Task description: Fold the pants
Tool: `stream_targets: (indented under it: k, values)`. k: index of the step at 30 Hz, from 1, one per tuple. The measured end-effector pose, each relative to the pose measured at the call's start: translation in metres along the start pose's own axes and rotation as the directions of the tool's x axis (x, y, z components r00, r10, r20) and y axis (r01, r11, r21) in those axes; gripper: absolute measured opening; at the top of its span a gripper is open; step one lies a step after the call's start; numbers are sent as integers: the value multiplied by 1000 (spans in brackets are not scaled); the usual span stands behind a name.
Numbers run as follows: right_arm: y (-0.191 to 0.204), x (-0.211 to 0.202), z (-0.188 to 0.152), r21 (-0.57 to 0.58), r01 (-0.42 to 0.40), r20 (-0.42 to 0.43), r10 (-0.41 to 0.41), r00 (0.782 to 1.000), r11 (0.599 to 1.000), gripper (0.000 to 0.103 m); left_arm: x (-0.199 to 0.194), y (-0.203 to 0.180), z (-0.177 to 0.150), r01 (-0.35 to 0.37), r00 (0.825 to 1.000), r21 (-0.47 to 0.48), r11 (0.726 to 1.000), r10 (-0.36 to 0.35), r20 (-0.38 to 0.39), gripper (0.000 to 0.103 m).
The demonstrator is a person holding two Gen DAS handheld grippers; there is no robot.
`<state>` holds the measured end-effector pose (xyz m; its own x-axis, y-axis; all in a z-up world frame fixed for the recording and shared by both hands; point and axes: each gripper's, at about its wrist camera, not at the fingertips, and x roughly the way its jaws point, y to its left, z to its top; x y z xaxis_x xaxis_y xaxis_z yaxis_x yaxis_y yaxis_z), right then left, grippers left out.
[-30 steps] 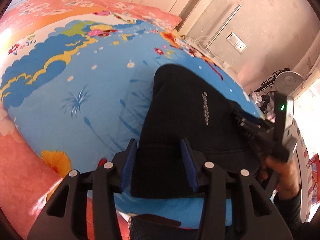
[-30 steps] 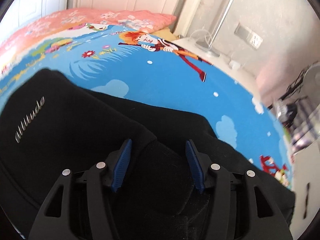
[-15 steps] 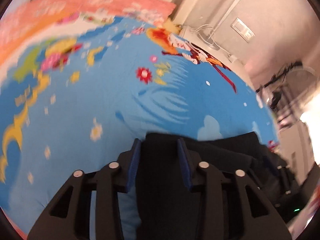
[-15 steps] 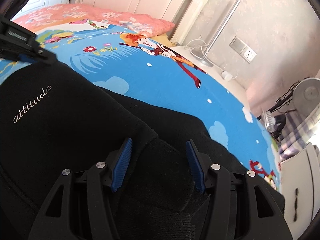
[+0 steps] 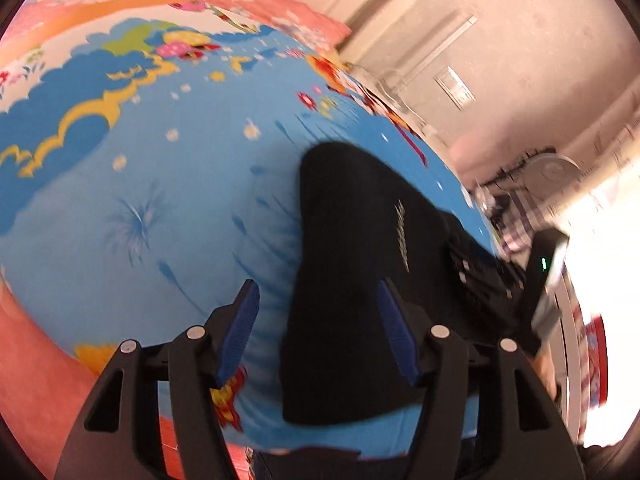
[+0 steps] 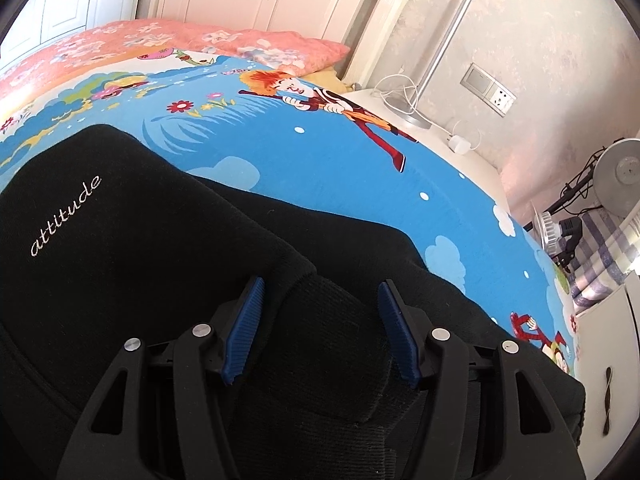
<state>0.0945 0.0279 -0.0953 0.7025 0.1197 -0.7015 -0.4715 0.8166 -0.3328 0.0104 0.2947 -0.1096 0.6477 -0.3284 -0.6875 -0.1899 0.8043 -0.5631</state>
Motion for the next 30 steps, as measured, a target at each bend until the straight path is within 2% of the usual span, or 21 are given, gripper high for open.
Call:
stream_targets:
  k: [3, 7, 10, 13, 14, 16, 18, 21, 25, 27, 28, 30]
  values:
    - [-2, 0, -1, 13, 13, 6, -13, 1000, 1000, 65, 10, 2, -13, 56, 998, -15, 998, -56, -25, 60]
    - [-18, 6, -1, 107, -23, -17, 25, 1000, 994, 81, 13, -1, -17, 60, 998, -4, 998, -60, -11, 60]
    - [-28, 11, -1, 163, -62, -33, 68, 997, 985, 84, 15, 3, -17, 76, 997, -24, 997, -76, -14, 59]
    - [-27, 11, -1, 167, -64, -31, 71, 997, 984, 84, 22, 7, -18, 94, 995, -53, 994, -95, -25, 59]
    - [-26, 11, -1, 166, -63, -30, 69, 997, 984, 84, 22, 9, -18, 97, 995, -55, 994, -99, -25, 58]
    - [-25, 11, -2, 169, -64, -29, 70, 997, 984, 85, 21, 7, -17, 91, 995, -59, 994, -92, -23, 48]
    - [-27, 10, -2, 178, -74, -28, 80, 996, 981, 87, 10, -5, -15, 69, 998, -1, 998, -69, -7, 37]
    - [-32, 6, -3, 191, -103, -23, 109, 994, 976, 87, -10, -41, -6, 19, 999, 100, 995, -22, 32, 34]
    - [-47, -21, 6, 201, -152, -8, 156, 988, 968, 87, -34, -105, 0, -95, 992, 270, 958, 67, 109, 34]
    - [-67, -40, 16, 254, -241, 33, 240, 970, 937, 88, -43, -139, -3, -153, 983, 356, 922, 104, 154, 34]
    - [-82, -50, 23, 295, -320, 50, 320, 946, 900, 88, -45, -154, -4, -184, 977, 391, 902, 123, 174, 34]
    - [-105, -62, 40, 343, -443, 64, 450, 891, 828, 88, -45, -189, -8, -257, 960, 469, 845, 168, 224, 34]
